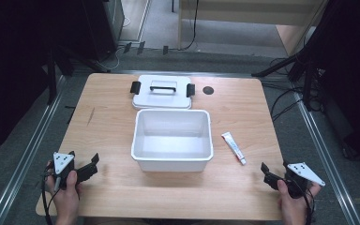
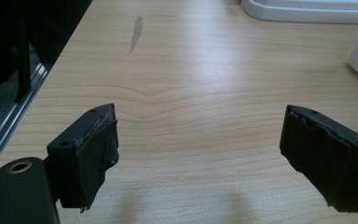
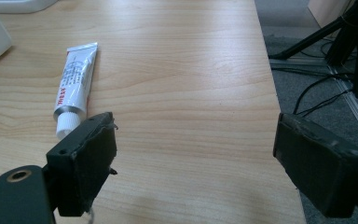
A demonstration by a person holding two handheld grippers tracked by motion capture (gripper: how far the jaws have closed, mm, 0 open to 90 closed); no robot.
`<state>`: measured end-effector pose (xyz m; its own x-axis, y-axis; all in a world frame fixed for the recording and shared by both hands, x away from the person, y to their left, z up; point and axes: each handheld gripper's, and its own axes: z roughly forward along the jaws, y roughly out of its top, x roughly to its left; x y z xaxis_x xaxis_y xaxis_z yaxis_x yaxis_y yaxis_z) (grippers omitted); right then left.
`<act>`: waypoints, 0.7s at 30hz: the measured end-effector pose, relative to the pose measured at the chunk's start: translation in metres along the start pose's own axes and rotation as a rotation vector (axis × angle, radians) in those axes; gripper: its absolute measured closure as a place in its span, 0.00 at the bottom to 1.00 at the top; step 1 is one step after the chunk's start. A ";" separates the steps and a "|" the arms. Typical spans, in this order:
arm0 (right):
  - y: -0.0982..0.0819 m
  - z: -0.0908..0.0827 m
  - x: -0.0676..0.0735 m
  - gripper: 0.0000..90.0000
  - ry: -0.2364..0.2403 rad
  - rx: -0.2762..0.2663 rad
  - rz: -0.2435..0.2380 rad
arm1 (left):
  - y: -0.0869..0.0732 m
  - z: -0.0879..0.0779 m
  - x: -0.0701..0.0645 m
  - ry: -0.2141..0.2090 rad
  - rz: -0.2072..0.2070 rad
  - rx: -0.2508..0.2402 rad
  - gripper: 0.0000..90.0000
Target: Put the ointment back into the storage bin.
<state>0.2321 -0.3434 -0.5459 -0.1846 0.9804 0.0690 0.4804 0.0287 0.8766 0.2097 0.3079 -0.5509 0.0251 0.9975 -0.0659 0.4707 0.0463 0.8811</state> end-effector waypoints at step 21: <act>0.035 0.010 0.021 0.16 0.131 0.339 -0.143 | 0.000 0.001 0.000 -0.003 -0.001 0.004 0.14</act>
<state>0.2535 -0.3201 -0.5188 -0.3675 0.9293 0.0369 0.6940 0.2476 0.6761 0.2105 0.3083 -0.5511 0.0275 0.9973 -0.0688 0.4744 0.0475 0.8790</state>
